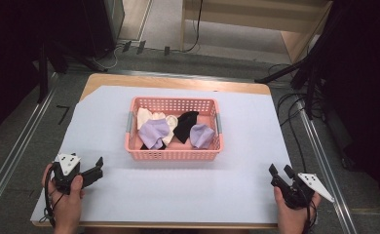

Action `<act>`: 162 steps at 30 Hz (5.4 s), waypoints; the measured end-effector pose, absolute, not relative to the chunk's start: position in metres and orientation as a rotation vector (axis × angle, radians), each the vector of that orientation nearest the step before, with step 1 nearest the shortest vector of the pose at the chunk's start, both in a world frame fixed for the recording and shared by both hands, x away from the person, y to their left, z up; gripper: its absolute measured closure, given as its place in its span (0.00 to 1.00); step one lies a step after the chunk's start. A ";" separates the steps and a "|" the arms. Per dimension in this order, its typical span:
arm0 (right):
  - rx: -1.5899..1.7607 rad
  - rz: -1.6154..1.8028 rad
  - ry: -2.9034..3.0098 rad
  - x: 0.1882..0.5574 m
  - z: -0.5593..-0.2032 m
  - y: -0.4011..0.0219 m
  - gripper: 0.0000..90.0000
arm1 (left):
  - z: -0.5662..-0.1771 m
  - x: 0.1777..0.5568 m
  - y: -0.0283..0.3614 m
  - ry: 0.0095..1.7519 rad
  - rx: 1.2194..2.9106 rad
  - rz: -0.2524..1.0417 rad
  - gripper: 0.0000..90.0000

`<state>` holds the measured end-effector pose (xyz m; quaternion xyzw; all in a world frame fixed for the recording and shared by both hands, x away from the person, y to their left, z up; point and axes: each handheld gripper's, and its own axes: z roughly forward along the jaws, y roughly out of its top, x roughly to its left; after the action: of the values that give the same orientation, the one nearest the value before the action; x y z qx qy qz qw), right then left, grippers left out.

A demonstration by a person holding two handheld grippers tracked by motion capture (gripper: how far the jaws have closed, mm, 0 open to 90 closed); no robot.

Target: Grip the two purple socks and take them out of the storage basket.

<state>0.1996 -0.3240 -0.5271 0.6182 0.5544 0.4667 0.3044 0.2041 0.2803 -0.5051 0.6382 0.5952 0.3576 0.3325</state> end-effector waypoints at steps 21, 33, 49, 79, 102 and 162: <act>1.427 1.334 1.681 0.231 -0.467 -0.236 0.60 | -0.505 0.204 0.281 1.556 1.663 0.918 0.16; 1.400 1.304 1.823 0.270 -0.454 -0.181 0.60 | -0.505 0.204 0.281 1.556 1.668 0.914 0.16; 1.443 1.126 1.957 0.301 -0.456 -0.120 0.82 | -0.505 0.205 0.281 1.556 1.671 0.905 0.16; 1.660 0.737 2.134 0.347 -0.461 -0.081 0.64 | -0.505 0.205 0.280 1.547 1.699 0.907 0.17; 1.526 1.116 1.909 0.330 -0.450 -0.099 0.98 | -0.505 0.207 0.280 1.546 1.709 0.896 0.17; 1.482 1.225 1.419 0.294 -0.483 -0.224 0.67 | -0.505 0.206 0.280 1.545 1.700 0.903 0.17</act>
<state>0.2939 -0.2243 -0.4825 0.5768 0.5524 0.4767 0.3673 0.2056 0.2799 -0.5051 0.6500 0.5908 0.3454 0.3303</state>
